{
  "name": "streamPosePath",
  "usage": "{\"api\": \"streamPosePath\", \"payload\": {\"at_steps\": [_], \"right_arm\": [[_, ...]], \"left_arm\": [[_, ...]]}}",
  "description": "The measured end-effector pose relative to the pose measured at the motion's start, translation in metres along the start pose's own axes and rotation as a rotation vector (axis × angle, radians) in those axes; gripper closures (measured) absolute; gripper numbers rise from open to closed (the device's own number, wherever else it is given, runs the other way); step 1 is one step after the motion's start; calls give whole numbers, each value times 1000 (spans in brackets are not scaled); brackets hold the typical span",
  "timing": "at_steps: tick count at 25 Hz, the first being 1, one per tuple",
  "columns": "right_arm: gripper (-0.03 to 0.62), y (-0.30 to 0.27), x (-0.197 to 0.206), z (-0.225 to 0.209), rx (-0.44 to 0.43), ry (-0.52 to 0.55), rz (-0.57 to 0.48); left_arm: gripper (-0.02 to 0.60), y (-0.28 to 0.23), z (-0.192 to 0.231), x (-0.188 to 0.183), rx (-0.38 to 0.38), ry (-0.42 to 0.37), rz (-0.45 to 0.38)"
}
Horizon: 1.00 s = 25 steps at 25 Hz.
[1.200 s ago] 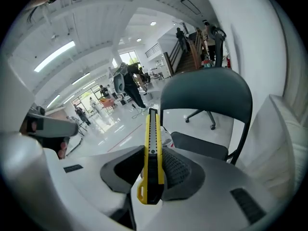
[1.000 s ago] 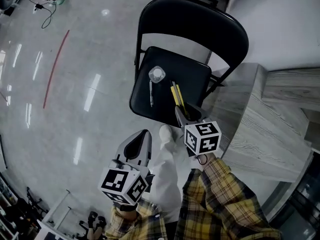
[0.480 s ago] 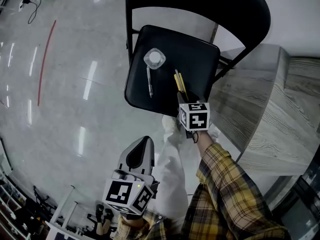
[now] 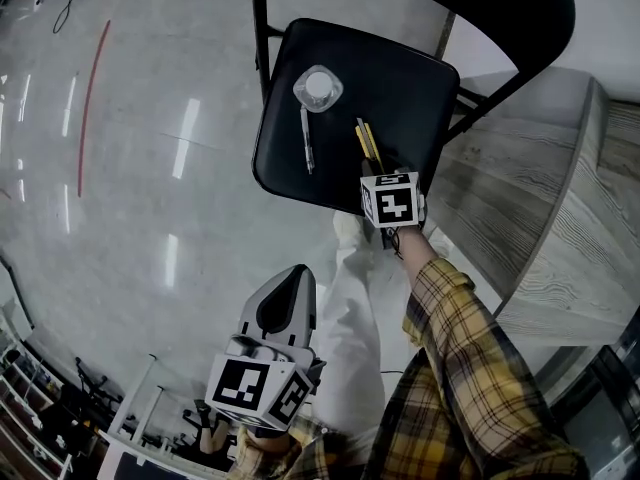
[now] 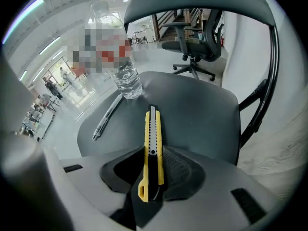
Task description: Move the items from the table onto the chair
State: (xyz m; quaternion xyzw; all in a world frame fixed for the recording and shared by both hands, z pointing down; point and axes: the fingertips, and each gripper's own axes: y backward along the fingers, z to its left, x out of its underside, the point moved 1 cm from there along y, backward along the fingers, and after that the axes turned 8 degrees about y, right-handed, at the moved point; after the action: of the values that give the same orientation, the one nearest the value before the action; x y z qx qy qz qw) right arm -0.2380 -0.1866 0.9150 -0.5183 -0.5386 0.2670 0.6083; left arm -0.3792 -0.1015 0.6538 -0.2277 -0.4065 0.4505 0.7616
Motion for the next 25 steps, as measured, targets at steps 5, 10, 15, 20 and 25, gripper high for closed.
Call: {"api": "streamPosePath", "payload": {"at_steps": [5, 10, 15, 20, 25], "right_arm": [[467, -1, 0, 2, -14, -2, -6], [465, 14, -12, 2, -2, -5, -79], [465, 50, -37, 13, -24, -73, -172], [465, 123, -61, 36, -93, -110, -272], [465, 214, -82, 47, -168, -166, -376]], "left_arm": [[577, 1, -1, 1, 4, -10, 3], [577, 6, -8, 0, 13, -26, -5], [577, 19, -19, -14, 23, -62, -46], [577, 44, -46, -40, 38, -108, -100], [577, 75, -88, -69, 74, -169, -172]]}}
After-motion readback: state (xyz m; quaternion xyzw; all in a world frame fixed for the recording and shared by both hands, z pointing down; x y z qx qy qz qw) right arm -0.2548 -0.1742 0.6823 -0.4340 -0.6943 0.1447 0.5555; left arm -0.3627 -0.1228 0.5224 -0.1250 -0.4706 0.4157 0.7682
